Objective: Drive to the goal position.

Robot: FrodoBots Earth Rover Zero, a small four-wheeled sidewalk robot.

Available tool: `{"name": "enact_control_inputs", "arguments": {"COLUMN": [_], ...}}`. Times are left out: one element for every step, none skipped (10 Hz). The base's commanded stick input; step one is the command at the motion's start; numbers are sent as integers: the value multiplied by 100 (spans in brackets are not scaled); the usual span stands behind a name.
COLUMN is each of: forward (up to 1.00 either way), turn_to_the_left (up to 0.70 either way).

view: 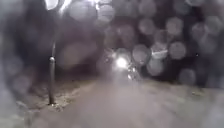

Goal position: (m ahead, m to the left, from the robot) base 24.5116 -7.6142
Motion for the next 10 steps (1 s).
{"name": "enact_control_inputs", "arguments": {"forward": [70,70,70,70,70,70,70,70,70,70], "turn_to_the_left": [0,0,0,0,0,0,0,0,0,0]}}
